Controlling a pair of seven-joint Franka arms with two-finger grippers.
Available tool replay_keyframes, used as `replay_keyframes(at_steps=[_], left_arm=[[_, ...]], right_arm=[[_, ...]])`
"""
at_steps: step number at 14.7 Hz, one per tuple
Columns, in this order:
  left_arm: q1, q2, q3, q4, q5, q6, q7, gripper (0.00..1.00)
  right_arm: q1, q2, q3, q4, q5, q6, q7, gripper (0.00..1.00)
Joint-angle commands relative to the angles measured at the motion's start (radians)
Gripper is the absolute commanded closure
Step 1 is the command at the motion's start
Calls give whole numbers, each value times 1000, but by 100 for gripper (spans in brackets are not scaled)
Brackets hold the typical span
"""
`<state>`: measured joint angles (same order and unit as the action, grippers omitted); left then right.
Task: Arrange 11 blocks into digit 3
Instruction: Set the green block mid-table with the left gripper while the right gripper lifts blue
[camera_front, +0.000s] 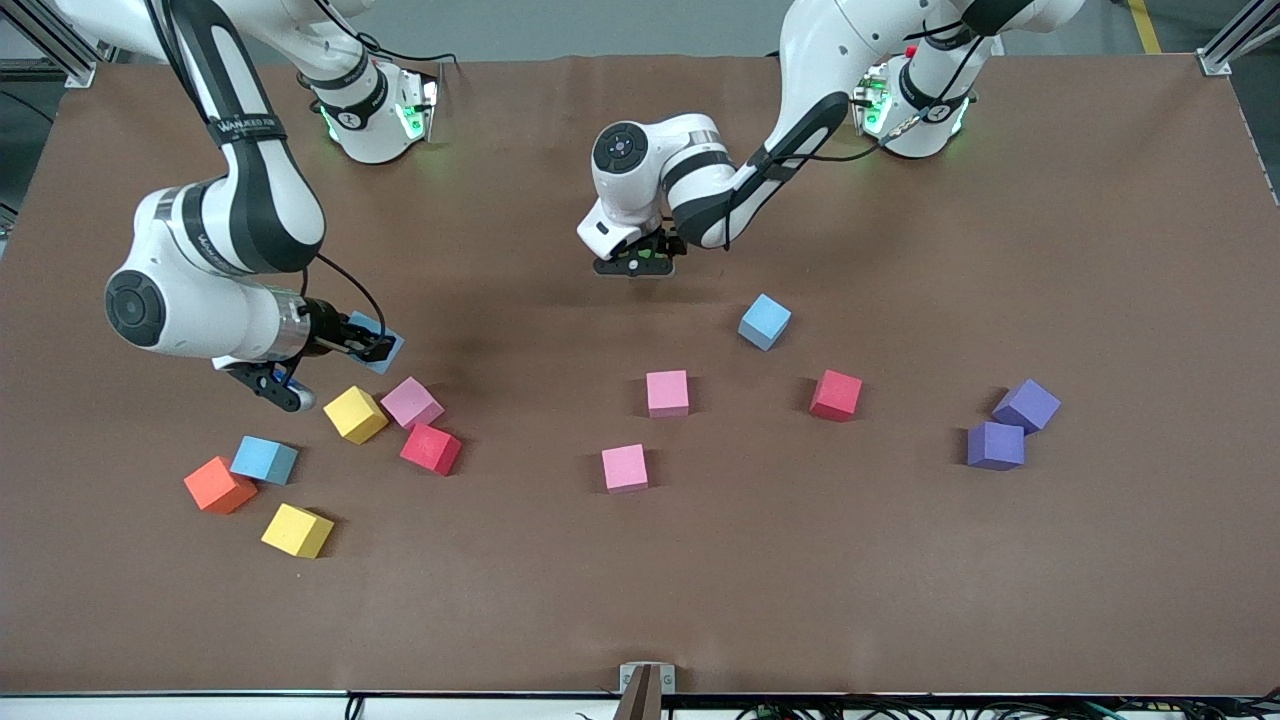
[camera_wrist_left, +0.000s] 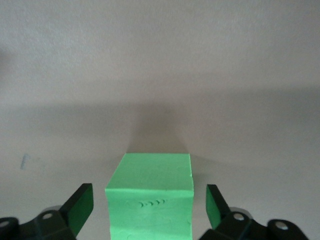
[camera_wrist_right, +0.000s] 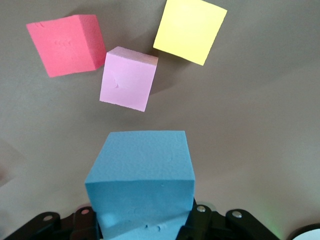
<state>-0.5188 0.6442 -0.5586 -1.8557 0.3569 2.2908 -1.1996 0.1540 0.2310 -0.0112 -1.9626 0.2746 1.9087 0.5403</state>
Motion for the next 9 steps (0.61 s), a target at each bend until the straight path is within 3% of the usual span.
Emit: replay_keyframes(at_steps=[1, 3, 6, 9], left_arm=[[5, -73, -6, 12, 16, -65, -25, 0], [23, -165, -6, 10, 5, -128, -23, 0], [156, -296, -9, 12, -35, -264, -8, 0], [316, -313, -9, -2, -102, -281, 9, 0]], right_arm=[[9, 1, -6, 5, 8, 0, 13, 98], [15, 1, -7, 11, 0, 0, 33, 98], [19, 1, -6, 13, -52, -7, 142, 98], [22, 5, -6, 62, -55, -11, 217, 100]])
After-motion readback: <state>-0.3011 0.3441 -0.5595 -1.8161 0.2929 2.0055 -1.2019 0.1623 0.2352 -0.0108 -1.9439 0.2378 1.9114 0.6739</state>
